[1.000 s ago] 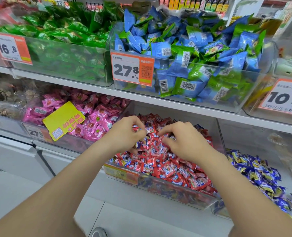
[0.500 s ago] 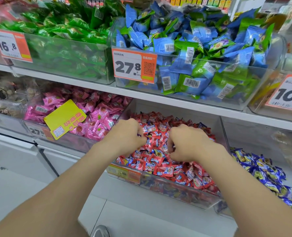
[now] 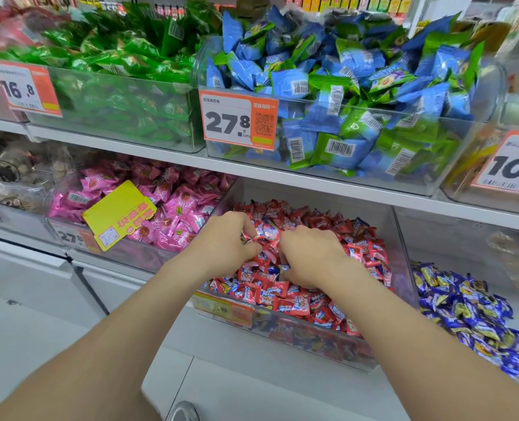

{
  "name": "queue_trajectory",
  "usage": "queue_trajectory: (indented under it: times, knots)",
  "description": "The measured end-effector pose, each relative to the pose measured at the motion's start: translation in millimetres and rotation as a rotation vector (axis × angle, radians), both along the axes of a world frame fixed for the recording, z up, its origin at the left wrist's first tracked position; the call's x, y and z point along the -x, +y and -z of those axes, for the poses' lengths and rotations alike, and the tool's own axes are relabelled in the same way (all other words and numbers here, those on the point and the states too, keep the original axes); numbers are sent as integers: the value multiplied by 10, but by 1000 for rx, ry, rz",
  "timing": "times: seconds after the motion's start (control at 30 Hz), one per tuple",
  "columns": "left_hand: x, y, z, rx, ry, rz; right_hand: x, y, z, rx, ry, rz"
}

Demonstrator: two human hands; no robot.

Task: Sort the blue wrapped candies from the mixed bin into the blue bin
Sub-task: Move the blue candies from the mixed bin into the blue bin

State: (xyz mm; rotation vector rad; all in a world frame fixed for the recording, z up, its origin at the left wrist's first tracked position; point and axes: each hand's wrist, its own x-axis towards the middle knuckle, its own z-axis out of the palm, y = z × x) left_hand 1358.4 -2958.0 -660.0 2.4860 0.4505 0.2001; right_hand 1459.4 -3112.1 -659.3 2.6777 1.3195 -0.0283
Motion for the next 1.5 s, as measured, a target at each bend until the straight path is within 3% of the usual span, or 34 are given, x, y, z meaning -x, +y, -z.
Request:
queue_trajectory:
  times: [0.07, 0.2, 0.33, 0.5, 0.63, 0.7, 0.83, 0.9, 1.07, 1.13, 1.27, 1.33, 1.43, 1.5]
  knots:
    - [11, -4, -15, 56, 25, -6, -36, -57, -17, -138, 109, 41]
    - [19, -107, -85, 121, 9, 11, -68, -306, -178, -608, 314, 155]
    - [30, -318, -124, 380, -97, 68, -3, -649, -296, -922, 527, 290]
    - [-22, -760, -123, 623, -232, 106, 97, -1179, -430, -910, 749, 392]
    - [-102, -1239, -203, 863, -213, 164, -52, -1690, -445, -966, 843, 593]
    - [-189, -1503, -249, 792, -203, 250, -199, -1975, -368, -1001, 793, 711]
    - [-489, -2051, -322, 253, -253, 476, -386, -2484, -170, -911, 550, 866]
    - [-685, -2343, -310, 107, -255, 558, -421, -2647, -137, -898, 510, 897]
    - [-1198, -2726, -88, -22, -85, 624, -461, -2875, -198, -1070, 642, 851]
    - [-1243, -2710, -77, -30, -66, 631, -407, -2899, -225, -1038, 626, 791]
    - [-979, -2480, -171, -97, -271, 592, -265, -2815, -281, -808, 394, 685]
    - [-773, -2256, -190, -177, -333, 538, -185, -2692, -331, -823, 347, 646]
    - [-482, -1798, -89, -272, -310, 331, 15, -2368, -429, -887, 389, 526]
    - [-294, -1493, 7, -332, -194, 111, 178, -2085, -453, -840, 399, 382]
